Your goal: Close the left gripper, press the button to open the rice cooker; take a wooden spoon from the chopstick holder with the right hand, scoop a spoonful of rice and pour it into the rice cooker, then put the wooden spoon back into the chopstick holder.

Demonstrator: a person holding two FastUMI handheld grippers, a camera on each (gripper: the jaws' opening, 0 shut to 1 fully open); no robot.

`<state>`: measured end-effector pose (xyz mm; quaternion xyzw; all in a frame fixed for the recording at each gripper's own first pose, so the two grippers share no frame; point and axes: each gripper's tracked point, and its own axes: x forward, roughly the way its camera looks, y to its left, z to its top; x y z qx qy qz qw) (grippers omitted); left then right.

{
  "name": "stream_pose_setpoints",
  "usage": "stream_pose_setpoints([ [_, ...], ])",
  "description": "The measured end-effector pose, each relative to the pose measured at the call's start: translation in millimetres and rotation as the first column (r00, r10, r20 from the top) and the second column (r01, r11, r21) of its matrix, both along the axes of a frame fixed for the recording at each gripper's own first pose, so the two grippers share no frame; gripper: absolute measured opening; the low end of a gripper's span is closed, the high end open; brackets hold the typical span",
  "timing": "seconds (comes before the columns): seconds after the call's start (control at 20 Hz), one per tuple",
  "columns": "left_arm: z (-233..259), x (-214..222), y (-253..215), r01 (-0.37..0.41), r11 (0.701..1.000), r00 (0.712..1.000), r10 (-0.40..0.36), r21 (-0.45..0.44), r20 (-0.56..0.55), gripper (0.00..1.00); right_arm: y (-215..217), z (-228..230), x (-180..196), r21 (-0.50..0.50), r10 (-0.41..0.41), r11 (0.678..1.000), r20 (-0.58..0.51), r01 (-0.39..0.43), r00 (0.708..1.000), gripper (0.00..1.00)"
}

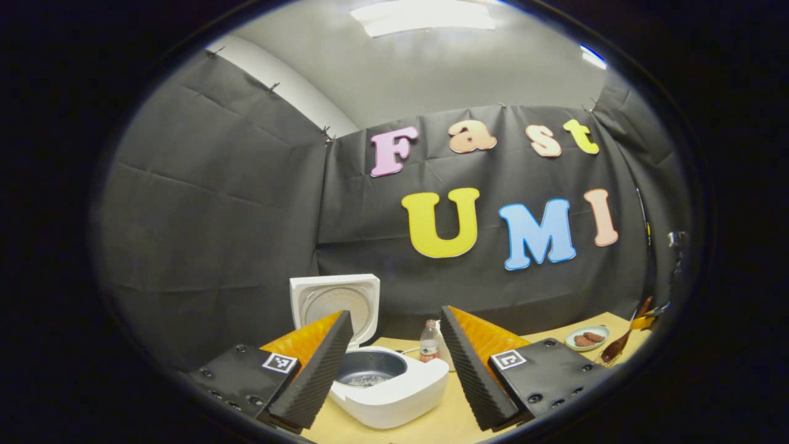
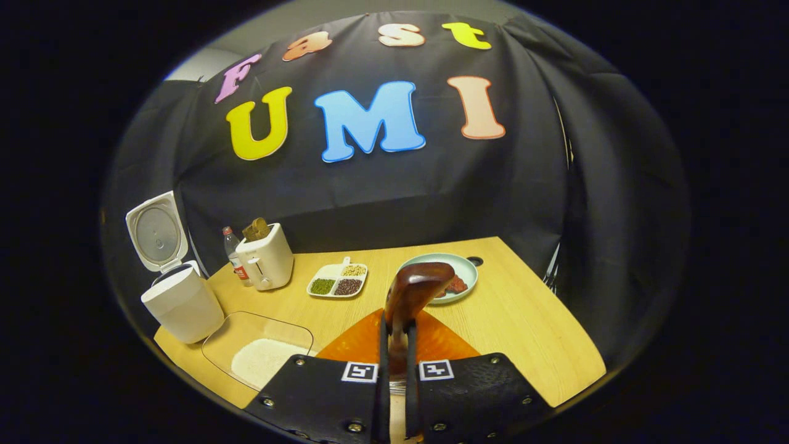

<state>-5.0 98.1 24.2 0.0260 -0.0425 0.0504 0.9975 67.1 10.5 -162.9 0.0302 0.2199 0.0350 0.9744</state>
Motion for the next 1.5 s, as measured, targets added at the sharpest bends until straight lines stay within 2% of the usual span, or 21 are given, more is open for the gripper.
stream_pose_setpoints([
  [0.15, -5, 2, 7, 0.004, 1.0, 1.0, -0.004, -0.005, -0.005, 0.98, 20, 26, 1, 0.013, 0.03, 0.999, 0.049, -0.03, 0.998, 0.1],
  [0.3, -9, -1, 18, 0.002, 1.0, 1.0, -0.002, -0.011, -0.01, 0.98, 49, 41, -1, 0.078, 0.055, 0.995, 0.066, -0.06, 0.996, 0.1],
  [0.55, -14, -5, 45, -0.018, 1.0, 1.0, 0.018, -0.001, -0.018, 0.98, 109, 35, -2, 0.171, 0.128, 0.976, 0.047, -0.134, 0.991, 0.1],
  [0.75, -18, -10, 69, -0.04, 0.999, 0.999, 0.04, 0.009, -0.026, 0.99, 143, 1, -4, 0.132, 0.18, 0.975, -0.001, -0.178, 0.984, 0.1],
  [1.15, -23, -15, 111, -0.079, 0.996, 0.996, 0.08, 0.03, -0.043, 0.98, 161, -70, -5, -0.077, 0.194, 0.977, -0.081, -0.2, 0.978, 0.1],
  [1.3, -25, -15, 119, -0.087, 0.996, 0.995, 0.088, 0.026, -0.046, 0.98, 179, -73, -9, -0.074, 0.212, 0.973, -0.076, -0.218, 0.974, 0.1],
  [1.5, -28, -16, 120, -0.084, 0.996, 0.995, 0.085, 0.013, -0.049, 0.98, 207, -76, -23, -0.008, 0.262, 0.964, -0.099, -0.264, 0.96, 0.1],
])
